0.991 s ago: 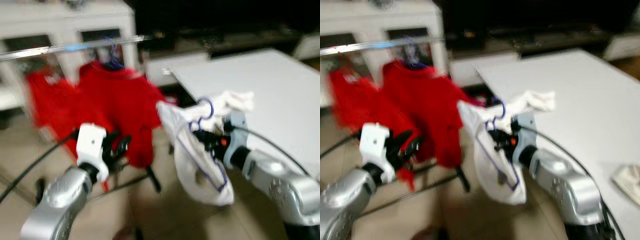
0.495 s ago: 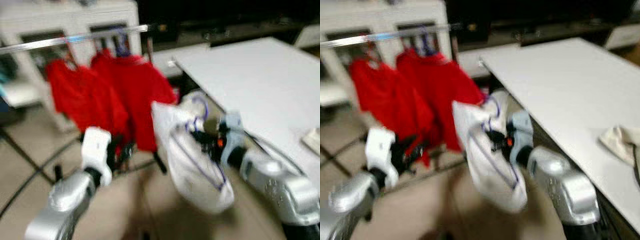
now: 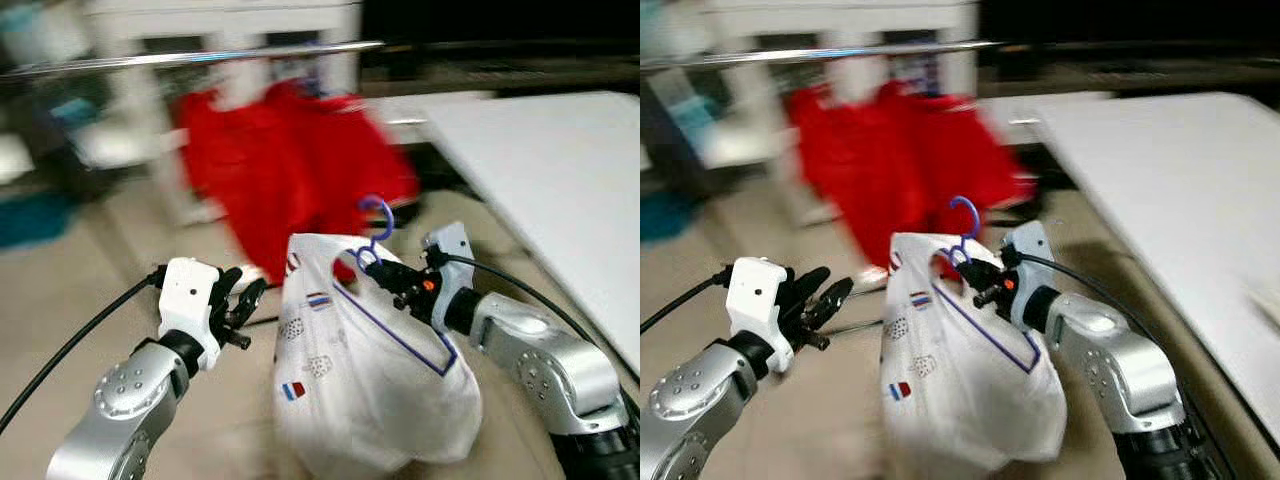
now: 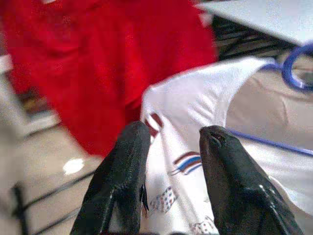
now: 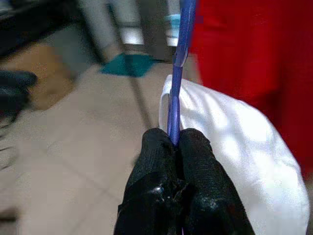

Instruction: Hang hanger

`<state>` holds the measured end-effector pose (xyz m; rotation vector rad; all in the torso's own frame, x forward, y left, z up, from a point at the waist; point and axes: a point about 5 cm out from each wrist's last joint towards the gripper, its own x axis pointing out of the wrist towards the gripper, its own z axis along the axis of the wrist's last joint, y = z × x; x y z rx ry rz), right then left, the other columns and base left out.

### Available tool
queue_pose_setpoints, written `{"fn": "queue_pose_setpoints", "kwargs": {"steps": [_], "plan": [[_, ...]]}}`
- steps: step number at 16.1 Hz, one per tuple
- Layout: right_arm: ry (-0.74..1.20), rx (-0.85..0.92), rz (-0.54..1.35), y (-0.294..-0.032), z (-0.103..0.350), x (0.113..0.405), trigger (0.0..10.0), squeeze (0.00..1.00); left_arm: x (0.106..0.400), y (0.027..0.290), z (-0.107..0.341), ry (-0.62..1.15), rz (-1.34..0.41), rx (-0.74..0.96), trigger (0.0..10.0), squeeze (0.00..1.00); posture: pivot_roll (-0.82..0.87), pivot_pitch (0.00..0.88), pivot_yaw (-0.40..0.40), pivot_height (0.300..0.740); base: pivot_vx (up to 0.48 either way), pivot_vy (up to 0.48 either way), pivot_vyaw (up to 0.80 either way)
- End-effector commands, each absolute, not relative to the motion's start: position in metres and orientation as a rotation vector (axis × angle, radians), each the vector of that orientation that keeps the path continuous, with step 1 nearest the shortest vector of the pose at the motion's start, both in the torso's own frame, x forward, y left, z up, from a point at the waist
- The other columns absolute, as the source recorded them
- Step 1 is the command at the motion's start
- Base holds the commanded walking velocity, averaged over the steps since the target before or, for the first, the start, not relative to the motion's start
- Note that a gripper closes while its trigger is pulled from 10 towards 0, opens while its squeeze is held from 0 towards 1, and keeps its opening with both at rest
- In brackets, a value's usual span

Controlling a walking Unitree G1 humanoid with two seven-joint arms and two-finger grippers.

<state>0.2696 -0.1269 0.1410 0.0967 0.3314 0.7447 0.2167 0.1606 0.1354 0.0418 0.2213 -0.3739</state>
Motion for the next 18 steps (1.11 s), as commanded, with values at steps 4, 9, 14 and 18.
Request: {"fn": "queue_pose_setpoints", "kwargs": {"steps": [4,9,14,18], "plan": [[0.214,0.069,0.795,-0.123,0.163,0.278,10.0,0.0,0.223,0.161,0.136,0.222,-0.377,0.081,10.0,0.0,0.0,0.0,0.029,0.74,0.0,0.0,0.8],[0.176,0.143,0.758,-0.118,0.171,0.289,10.0,0.0,0.227,0.171,0.14,0.166,-0.306,0.152,10.0,1.0,0.02,0.0,-0.03,0.74,0.0,0.0,0.64],[0.146,0.199,0.731,-0.113,0.177,0.296,10.0,0.0,0.243,0.173,0.14,0.149,-0.285,0.256,10.0,0.0,0.01,0.0,-0.018,0.74,0.0,0.0,0.0],[0.12,0.245,0.724,-0.111,0.183,0.294,10.0,0.0,0.26,0.176,0.149,0.087,-0.242,0.25,10.0,0.0,0.0,0.0,-0.01,0.74,0.0,0.0,0.0]]}}
